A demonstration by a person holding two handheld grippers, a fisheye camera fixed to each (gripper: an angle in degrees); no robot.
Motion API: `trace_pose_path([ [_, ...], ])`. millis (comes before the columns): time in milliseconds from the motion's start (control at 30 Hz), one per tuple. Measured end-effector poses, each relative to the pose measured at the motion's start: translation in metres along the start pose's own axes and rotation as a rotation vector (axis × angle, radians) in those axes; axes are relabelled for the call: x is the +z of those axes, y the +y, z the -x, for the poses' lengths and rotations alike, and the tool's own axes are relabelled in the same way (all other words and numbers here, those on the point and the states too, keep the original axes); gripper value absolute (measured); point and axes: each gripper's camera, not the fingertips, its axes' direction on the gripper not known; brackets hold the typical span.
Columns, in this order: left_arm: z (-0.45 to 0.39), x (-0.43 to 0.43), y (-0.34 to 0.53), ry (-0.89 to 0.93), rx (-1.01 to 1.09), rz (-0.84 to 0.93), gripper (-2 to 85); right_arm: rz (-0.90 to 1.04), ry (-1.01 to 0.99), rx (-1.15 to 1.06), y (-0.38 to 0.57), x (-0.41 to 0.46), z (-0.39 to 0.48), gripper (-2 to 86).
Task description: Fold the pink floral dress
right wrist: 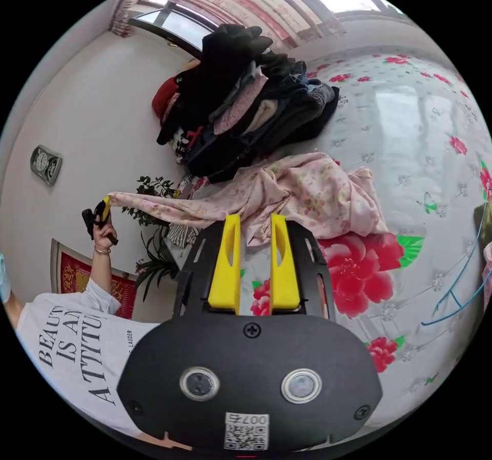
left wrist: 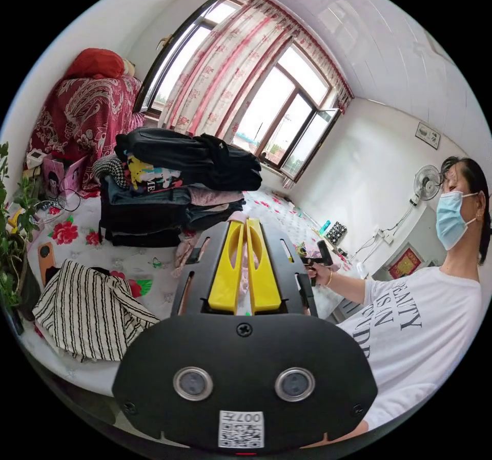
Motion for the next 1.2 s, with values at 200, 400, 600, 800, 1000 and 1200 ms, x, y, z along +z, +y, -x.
trace_pose_path([
  [200, 0.013, -0.024, 0.007, -0.01, -0.026, -0.033, -1.0, 0.137, 0.056, -0.098, -0.062, 0.109, 0.012, 8.1],
  [400, 0.034, -0.022, 0.017, -0.013, -0.081, -0.034, -1.0, 0.301, 0.142, -0.128, -0.065, 0.174, 0.012, 6.9],
  [600, 0.048, -0.017, 0.026, -0.054, -0.151, -0.027, -1.0, 0.377, 0.081, -0.141, -0.077, 0.167, 0.007, 0.8],
  [800, 0.027, -0.041, 0.029, -0.139, -0.173, -0.06, -1.0, -0.125, -0.161, -0.163, -0.072, -0.039, 0.024, -0.1],
  [1000, -0.051, -0.094, 0.03, -0.03, -0.051, -0.229, -1.0, -0.546, -0.205, -0.429, 0.013, -0.283, 0.11, -0.2],
  [1200, -0.16, -0.138, 0.038, 0.065, 0.134, -0.379, -1.0, -0.672, 0.011, -0.669, 0.132, -0.416, 0.223, -0.2],
])
